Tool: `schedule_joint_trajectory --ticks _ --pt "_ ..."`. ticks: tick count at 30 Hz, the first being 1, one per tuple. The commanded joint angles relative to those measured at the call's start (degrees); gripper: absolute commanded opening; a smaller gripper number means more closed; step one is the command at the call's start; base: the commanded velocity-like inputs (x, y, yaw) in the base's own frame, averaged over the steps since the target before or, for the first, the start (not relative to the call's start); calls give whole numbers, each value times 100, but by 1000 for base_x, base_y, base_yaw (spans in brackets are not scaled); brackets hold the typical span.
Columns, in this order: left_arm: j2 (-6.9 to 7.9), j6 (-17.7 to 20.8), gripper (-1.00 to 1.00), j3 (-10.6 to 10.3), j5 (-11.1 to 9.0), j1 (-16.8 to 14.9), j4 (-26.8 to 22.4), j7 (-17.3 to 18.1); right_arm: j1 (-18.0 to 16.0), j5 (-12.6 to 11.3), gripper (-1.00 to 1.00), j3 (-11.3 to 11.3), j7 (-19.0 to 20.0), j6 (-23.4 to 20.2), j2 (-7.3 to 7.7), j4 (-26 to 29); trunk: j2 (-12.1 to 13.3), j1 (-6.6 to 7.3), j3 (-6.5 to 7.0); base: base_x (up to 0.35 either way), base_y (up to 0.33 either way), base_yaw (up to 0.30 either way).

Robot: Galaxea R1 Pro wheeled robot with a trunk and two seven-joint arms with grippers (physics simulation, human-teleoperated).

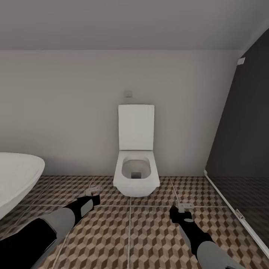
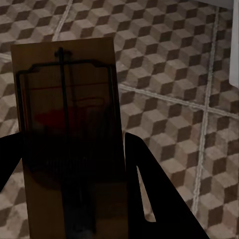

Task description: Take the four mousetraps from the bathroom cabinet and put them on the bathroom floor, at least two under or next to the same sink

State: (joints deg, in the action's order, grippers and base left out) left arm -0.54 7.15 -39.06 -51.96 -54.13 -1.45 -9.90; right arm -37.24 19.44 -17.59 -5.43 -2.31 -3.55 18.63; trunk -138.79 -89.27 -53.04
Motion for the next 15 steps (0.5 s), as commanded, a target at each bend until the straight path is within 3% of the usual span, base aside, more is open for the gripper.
schedule_joint_trajectory --ticks 1,11,15 --pt "2 32 -100 -49 -22 -2 -13 -30 -2 51 -100 -25 -9 -24 -5 9 -44 -21 -24 0 0 0" --pt "2 32 -100 -49 -19 -2 -13 -30 -2 51 -100 -25 -10 -24 -5 9 -445 -241 -203 0 0 0" --pt "2 32 -100 -51 -17 -2 -13 -30 -2 51 -100 -25 -11 -24 -5 9 -450 -251 -292 0 0 0"
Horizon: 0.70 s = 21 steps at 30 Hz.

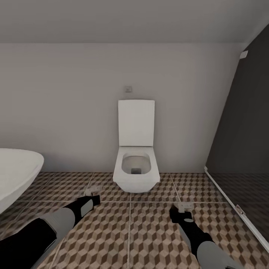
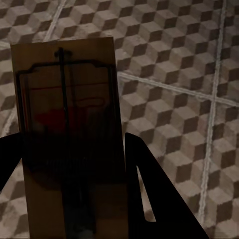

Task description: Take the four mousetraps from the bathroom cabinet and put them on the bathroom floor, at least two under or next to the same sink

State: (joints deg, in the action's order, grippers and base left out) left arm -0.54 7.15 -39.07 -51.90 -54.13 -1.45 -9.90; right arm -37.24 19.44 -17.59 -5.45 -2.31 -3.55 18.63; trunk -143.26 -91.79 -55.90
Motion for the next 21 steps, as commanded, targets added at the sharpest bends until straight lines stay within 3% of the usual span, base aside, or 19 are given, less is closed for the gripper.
schedule_joint_trajectory --ticks 1,21 --pt "2 32 -100 -52 -23 -1 -13 -30 -2 51 -100 -23 -9 -24 -7 9 -4 -1 -28 0 0 0" --pt "0 32 -100 -49 -25 -1 -13 -30 -2 57 -100 20 -1 -24 -11 9 -31 -52 -471 0 0 0"
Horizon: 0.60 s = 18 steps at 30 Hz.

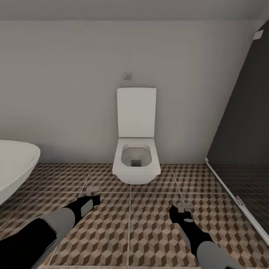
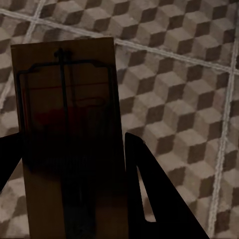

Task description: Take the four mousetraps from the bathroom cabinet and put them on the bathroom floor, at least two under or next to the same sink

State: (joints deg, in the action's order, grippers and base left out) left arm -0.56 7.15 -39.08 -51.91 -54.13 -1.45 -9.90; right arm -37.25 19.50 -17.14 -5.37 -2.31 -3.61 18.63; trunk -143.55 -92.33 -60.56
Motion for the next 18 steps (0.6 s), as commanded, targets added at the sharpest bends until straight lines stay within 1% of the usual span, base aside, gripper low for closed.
schedule_joint_trajectory --ticks 1,18 --pt "2 32 -100 -49 -22 -1 -13 -30 -2 52 -100 -19 -8 -27 -3 9 -4 -1 -28 0 0 0" --pt "-6 32 -100 -56 -24 -1 -13 -30 -2 46 -100 -18 -8 -33 0 9 -27 -45 -404 0 0 0"
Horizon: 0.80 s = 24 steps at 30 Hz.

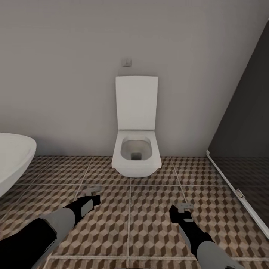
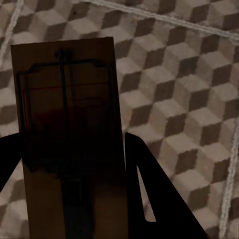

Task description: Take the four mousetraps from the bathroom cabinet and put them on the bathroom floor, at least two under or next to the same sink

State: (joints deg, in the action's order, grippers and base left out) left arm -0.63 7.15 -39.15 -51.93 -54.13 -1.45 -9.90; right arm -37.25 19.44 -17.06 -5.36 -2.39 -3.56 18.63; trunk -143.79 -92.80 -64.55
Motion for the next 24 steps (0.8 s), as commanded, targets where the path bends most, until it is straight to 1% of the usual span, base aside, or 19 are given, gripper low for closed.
schedule_joint_trajectory --ticks 1,24 --pt "2 32 -100 -49 -22 -1 -15 -30 -2 51 -100 -25 -9 -25 -5 9 -4 -1 -27 0 0 0" --pt "-4 32 -100 -49 -19 -1 -14 -30 -2 54 -100 -25 -9 -25 -3 9 -34 -60 -537 0 0 0"
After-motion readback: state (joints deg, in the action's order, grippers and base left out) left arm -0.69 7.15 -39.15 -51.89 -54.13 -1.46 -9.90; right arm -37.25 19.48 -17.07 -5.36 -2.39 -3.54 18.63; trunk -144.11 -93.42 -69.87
